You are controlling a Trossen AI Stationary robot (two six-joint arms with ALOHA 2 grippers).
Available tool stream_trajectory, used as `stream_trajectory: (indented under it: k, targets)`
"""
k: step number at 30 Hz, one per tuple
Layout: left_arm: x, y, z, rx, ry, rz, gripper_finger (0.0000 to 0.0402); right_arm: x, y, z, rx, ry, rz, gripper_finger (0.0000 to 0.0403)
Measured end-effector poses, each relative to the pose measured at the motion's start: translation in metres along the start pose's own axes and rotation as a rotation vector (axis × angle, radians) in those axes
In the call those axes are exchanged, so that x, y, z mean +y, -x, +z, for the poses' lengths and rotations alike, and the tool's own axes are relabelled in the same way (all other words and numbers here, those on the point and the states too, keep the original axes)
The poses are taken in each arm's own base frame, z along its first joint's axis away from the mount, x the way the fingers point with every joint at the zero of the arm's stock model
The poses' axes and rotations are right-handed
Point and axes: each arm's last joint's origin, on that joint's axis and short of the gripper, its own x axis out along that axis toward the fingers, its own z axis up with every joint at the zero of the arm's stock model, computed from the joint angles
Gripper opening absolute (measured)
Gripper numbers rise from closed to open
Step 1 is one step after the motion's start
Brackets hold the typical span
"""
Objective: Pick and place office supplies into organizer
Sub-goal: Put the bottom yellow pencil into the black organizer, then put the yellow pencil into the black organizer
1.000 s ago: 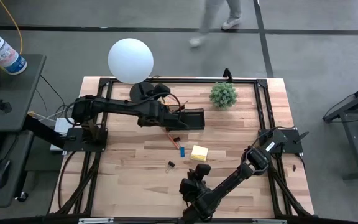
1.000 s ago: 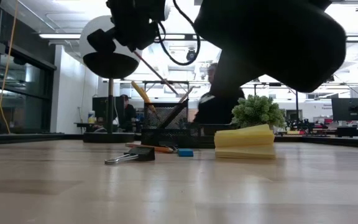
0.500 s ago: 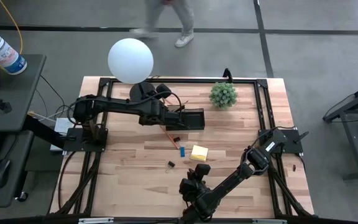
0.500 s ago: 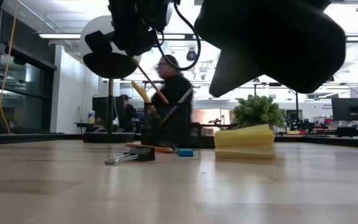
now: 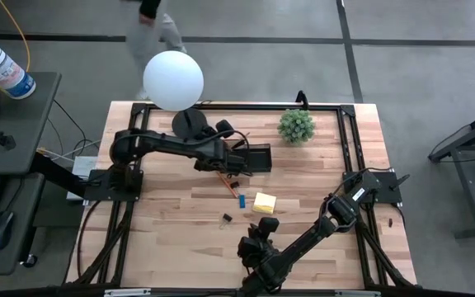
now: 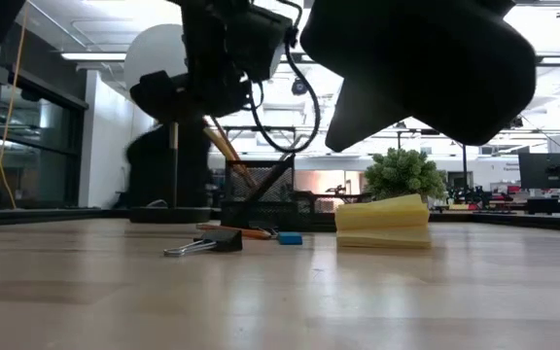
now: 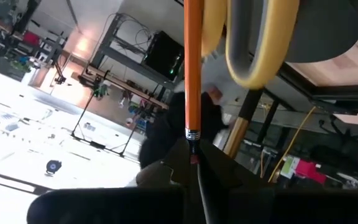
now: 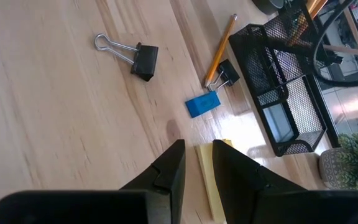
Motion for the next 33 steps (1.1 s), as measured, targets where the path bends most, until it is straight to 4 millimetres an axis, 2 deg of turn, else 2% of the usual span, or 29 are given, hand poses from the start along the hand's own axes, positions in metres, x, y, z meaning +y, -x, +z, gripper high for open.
stream_trajectory:
  k: [10,15,23,33]
  targets:
    - [0.003,-0.001,0.014,-0.022,0.012,0.011,0.0001,0.000,0.000,0.000,-0.008,0.005,-0.003,0.0078]
    - [0.003,0.004,0.019,-0.071,0.009,0.008,0.0014,0.000,0.000,0.000,-0.008,0.005,-0.003,0.0078]
    - [0.000,0.012,0.021,-0.089,-0.036,0.015,0.0046,0.001,0.000,0.001,-0.005,-0.001,0.005,0.0078]
    - [-0.002,0.019,0.020,-0.043,-0.016,0.083,0.0111,0.001,0.000,0.001,-0.007,-0.006,0.009,0.0078]
